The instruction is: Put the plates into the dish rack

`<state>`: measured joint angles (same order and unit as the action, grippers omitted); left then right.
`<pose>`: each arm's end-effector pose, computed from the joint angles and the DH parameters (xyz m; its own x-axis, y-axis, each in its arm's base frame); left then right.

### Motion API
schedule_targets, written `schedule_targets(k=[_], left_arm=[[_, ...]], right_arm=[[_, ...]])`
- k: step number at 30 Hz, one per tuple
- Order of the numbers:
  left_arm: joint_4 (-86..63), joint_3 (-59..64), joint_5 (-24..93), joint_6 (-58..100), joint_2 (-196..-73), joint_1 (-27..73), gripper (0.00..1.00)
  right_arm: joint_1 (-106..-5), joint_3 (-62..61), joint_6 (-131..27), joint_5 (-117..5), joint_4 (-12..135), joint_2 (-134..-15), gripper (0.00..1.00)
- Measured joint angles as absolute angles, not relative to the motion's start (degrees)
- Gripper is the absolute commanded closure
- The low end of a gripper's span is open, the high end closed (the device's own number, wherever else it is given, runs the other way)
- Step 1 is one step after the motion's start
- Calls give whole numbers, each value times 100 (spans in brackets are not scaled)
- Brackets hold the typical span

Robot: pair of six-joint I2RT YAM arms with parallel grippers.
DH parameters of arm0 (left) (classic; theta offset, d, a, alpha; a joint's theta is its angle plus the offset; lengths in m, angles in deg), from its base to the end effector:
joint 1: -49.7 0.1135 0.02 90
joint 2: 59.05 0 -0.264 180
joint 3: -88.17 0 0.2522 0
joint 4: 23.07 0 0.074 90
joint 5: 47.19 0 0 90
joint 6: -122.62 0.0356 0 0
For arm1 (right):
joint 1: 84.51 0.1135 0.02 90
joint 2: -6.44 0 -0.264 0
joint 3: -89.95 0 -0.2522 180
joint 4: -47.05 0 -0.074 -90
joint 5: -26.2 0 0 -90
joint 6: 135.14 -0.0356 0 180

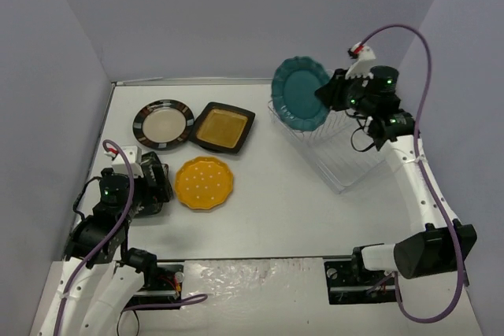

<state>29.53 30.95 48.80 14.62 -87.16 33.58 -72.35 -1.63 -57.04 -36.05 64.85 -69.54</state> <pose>0.1046 -0.0264 0.3170 -0.4211 -0.1982 -0.8851 0.0568 0.9681 -0.2438 0.2970 0.0809 0.4141 -0.2212 0.1390 -0.9653 -0.6070 0.7550 0.2479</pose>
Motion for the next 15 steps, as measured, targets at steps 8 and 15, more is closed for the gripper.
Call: schedule_targets(k=[8,15], left_arm=[[2760,3095,4907,1668,-8953,3358,3],[2634,3113,4931,1778,-8960,3358,3]], right_arm=[[-8782,810,-3899,-4029,7062,-7119,100],[-8974,1560,-2627,-4488,7273,-8188,100]])
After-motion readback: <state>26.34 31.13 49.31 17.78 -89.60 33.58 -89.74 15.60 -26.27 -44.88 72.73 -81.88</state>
